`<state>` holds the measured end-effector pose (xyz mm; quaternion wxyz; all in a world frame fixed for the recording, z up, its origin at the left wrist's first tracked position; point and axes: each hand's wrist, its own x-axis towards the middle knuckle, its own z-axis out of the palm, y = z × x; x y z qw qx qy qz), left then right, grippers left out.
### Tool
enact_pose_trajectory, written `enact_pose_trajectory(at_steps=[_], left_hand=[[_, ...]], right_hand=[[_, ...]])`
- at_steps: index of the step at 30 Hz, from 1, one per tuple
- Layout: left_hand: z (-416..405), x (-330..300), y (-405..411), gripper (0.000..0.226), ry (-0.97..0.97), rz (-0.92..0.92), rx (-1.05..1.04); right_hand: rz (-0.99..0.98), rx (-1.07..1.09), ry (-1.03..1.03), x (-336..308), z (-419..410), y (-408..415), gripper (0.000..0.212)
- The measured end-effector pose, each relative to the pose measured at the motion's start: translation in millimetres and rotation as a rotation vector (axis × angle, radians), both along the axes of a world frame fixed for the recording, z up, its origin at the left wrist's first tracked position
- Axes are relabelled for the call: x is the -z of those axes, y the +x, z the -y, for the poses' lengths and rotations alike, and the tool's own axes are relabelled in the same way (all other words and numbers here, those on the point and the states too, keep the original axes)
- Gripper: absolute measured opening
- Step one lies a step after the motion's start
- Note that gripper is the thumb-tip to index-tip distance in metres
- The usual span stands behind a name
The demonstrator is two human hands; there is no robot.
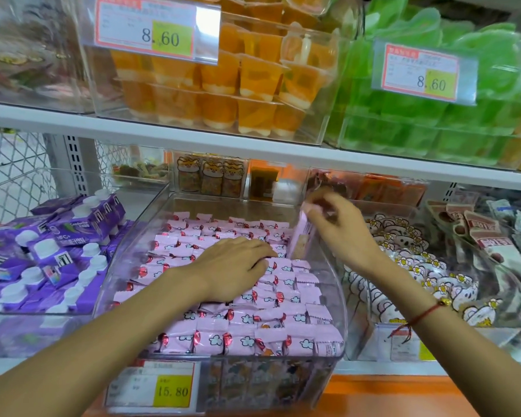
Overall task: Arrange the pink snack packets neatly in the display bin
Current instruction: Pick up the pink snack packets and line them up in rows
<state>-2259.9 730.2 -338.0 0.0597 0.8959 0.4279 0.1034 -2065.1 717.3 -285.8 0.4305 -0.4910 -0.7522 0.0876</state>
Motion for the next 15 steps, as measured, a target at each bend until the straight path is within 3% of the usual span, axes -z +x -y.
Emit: enact_pose_trajectory(at_steps=[3, 6, 10, 13, 15], left_hand=[[1.3, -1.5, -1.1, 0.041, 0.005, 0.005, -0.001], [3.7, -4.4, -1.2, 0.039, 0.010, 0.060, 0.005], [7.5, -16.1, -4.2, 0.049, -0.101, 0.407, -0.048], [22.5, -23.7, -7.7, 0.080, -0.196, 0.639, 0.102], [34.6, -27.9, -4.8, 0.078, -0.134, 0.729, 0.175]], right_hand=[[-0.371, 0.072, 0.102, 1.9, 15.0, -8.9, 0.008], [-0.589, 0.092, 0.134, 5.4, 31.2, -14.3, 0.010], [-0.943, 0.109, -0.066, -0.5, 37.9, -9.1, 0.016], [-1.137, 0.105, -0.246, 0.6, 39.3, -5.4, 0.017], [-1.211, 0.071, -0.323, 0.9, 40.3, -5.6, 0.014]])
